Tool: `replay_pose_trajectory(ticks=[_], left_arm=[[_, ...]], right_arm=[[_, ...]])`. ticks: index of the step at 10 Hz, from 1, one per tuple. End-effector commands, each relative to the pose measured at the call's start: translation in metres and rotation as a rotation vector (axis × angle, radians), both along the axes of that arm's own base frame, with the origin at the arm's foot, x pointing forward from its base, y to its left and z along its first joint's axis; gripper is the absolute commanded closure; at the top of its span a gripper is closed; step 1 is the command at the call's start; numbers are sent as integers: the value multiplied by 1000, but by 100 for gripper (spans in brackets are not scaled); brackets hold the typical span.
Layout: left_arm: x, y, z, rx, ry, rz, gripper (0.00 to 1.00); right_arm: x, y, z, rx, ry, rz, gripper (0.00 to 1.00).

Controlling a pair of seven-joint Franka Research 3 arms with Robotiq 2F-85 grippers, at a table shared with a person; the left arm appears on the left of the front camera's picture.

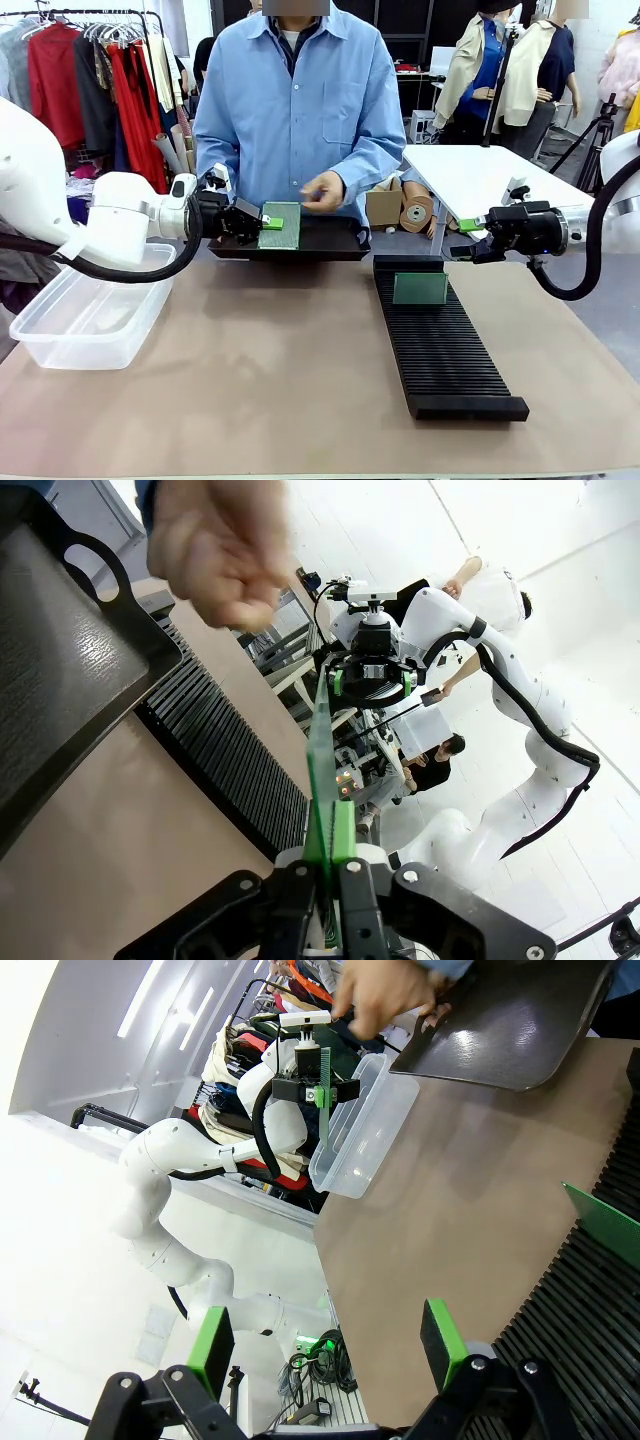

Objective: Sort PCBs into racks and boxes based on the side picked up.
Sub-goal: If the short side of the Blank PCB is picked up, insert it into the PCB Rack ; if the long side is picked up, place it in the Organizing box.

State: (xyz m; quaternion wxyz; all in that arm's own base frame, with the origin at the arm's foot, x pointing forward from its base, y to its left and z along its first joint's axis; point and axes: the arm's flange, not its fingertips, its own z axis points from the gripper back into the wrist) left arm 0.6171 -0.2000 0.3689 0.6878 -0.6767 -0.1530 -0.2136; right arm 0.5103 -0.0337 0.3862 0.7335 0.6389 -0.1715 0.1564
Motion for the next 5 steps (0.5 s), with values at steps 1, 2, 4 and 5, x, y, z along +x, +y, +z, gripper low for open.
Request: replay_pose_trajectory(ticks=[1,2,4,5], left_arm=[[0,0,2,-1,-3,-1,100],[0,0,2,-1,-3,-1,100],[0,0,2,-1,-3,-1,100],[0,0,2,-1,-3,-1,100]], right_arm=[[3,1,2,6,-25,-6,0],[3,1,2,6,-25,-6,0],[3,1,2,6,-25,-6,0],[3,1,2,6,-25,-6,0]])
